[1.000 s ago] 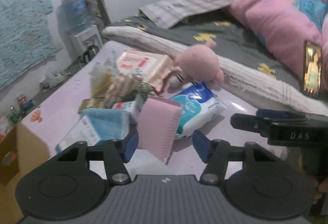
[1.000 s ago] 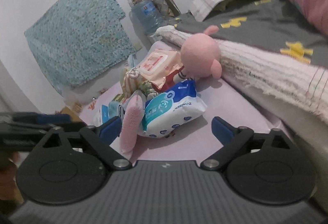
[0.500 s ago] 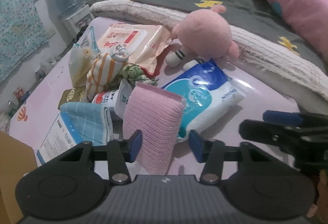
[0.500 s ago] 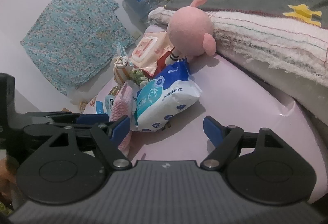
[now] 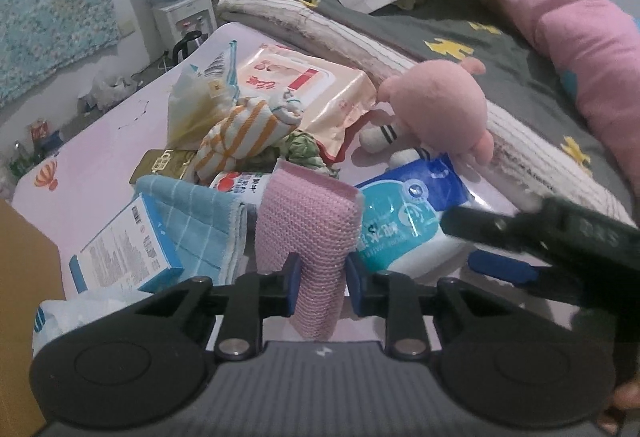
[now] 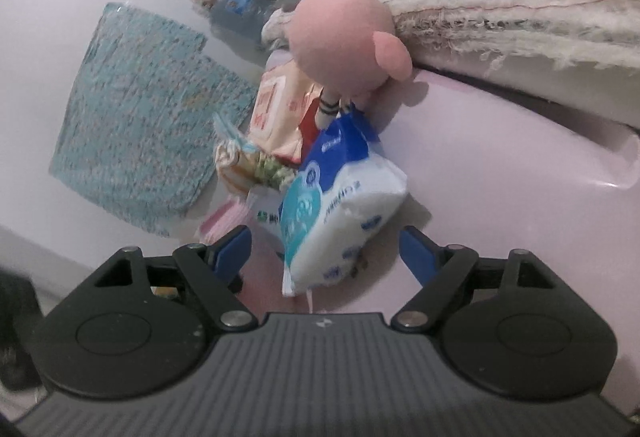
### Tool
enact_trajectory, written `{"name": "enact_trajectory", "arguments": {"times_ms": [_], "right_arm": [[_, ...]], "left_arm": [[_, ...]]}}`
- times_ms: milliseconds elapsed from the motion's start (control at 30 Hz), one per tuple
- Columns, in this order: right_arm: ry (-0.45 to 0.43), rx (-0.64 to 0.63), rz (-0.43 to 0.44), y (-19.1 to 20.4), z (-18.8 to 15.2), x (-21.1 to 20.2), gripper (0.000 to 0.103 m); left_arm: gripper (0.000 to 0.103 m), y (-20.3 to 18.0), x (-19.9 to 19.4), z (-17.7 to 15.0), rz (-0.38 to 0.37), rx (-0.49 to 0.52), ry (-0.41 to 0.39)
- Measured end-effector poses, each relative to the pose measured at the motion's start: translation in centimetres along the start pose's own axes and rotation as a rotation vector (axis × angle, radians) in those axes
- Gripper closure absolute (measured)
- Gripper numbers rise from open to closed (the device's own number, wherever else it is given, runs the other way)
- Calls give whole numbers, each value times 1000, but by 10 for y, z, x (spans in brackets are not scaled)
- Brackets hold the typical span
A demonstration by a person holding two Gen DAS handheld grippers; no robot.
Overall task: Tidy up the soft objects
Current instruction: 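Close the left tool on the pink sponge while the right tool grasps the wet-wipes pack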
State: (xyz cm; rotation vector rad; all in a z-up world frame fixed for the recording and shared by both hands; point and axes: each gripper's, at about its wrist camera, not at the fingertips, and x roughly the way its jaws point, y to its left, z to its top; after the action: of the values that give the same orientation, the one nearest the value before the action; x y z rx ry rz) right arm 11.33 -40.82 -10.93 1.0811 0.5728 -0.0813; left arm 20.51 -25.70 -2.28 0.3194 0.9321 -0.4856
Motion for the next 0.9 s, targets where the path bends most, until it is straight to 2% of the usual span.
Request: {"name": "enact_trajectory", "arguments": {"times_ms": [200, 267, 300, 333, 500, 700, 800, 900], "right_arm": [[-56, -14, -48, 12, 0, 21, 23], [-60, -12, -79, 10, -2, 28, 39], [-48, 4, -84, 6, -2, 32, 59], [-32, 32, -60, 0, -1, 35, 63], [10, -29, -44, 1, 3, 32, 65], [213, -147, -12, -4, 25, 27, 65], [265, -207, -34, -3, 37, 19, 64], [202, -280, -132, 7, 42, 7, 59]], "left_arm": [[80, 11, -6, -3, -23, -47, -17], [81, 13, -7, -4, -27, -55, -18], [81, 14, -8, -5, -28, -58, -19], [81, 15, -9, -5, -29, -61, -22], [82, 18, -13, -7, -30, -72, -31], [83, 21, -16, -8, -33, -75, -39], [83, 23, -19, -9, -35, -80, -45], [83, 23, -22, -10, -34, -84, -50]]}}
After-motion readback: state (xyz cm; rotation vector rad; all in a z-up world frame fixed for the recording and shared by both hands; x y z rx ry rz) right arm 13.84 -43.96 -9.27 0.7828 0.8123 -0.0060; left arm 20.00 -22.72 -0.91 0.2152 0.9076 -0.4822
